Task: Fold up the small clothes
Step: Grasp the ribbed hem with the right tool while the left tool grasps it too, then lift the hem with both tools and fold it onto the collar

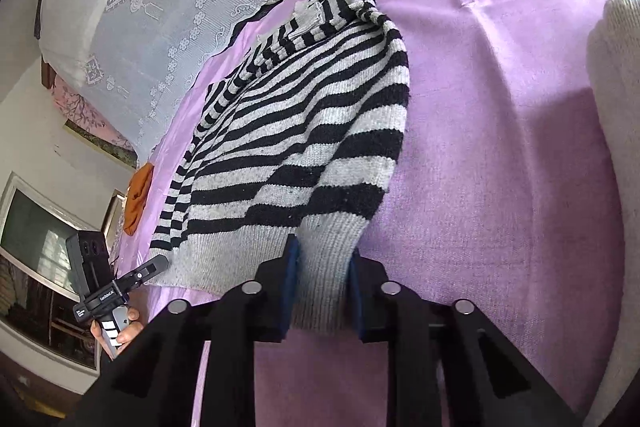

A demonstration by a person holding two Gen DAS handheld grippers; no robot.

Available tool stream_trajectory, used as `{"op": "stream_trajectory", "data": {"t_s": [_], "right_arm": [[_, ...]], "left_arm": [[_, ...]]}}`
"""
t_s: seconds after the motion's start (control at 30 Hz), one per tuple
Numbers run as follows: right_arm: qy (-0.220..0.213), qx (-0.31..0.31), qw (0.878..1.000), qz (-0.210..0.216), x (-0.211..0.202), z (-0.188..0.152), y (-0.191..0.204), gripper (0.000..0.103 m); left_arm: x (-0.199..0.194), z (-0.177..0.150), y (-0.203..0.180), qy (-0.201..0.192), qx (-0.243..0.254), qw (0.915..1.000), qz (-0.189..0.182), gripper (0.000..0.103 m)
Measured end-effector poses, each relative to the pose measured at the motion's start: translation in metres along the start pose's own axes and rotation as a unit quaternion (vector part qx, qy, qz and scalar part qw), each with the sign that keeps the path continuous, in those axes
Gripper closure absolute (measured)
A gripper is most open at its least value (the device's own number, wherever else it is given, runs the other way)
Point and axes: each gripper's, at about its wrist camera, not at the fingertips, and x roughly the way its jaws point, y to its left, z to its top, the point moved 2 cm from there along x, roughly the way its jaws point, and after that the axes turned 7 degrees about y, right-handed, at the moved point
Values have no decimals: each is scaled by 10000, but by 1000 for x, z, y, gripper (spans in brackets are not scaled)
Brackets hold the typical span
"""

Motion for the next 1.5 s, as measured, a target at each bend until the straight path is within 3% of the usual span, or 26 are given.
{"op": "stream_trajectory", "data": {"t_s": [0.03,0.1,0.17,0.27,0.47,0.53,0.8,0.93,1.1,1.37,1.5], "right_arm": [[-22,-15,10000,-1,-1,-1,0,84],[-68,-129,9999,-90,-1,-2,4,86],[-90,-212,9996,-172,-1,-2,8,87],[-183,-223,9994,-172,-6,-1,10,89],[-469,-477,9976,-167,-32,0,28,91],[-412,-501,9978,-161,-34,-4,29,96],[241,43,9995,182,-12,8,16,92],[399,142,9991,-67,-6,1,8,90],[168,189,9995,167,-19,-1,13,95],[-230,-137,9981,556,-64,62,65,96],[-384,-148,9981,451,-67,105,73,96]], "left_arm": [[-1,0,4,-14,-83,10000,-9,57],[-2,0,14,-2,-303,9994,-191,82],[-1,1,22,40,-502,9977,-457,89],[-4,1,22,-25,-503,9977,-464,95],[-35,-2,8,-458,-218,9983,-297,97],[-37,-6,11,-409,-274,9984,-282,97],[-32,12,11,-140,-276,9986,-421,97],[-25,7,14,51,-229,9994,-239,96],[-15,4,27,276,-431,9982,-301,96],[-63,65,-4,-458,-29,9986,-273,97],[-76,110,-9,-804,-51,9967,-139,97]]}}
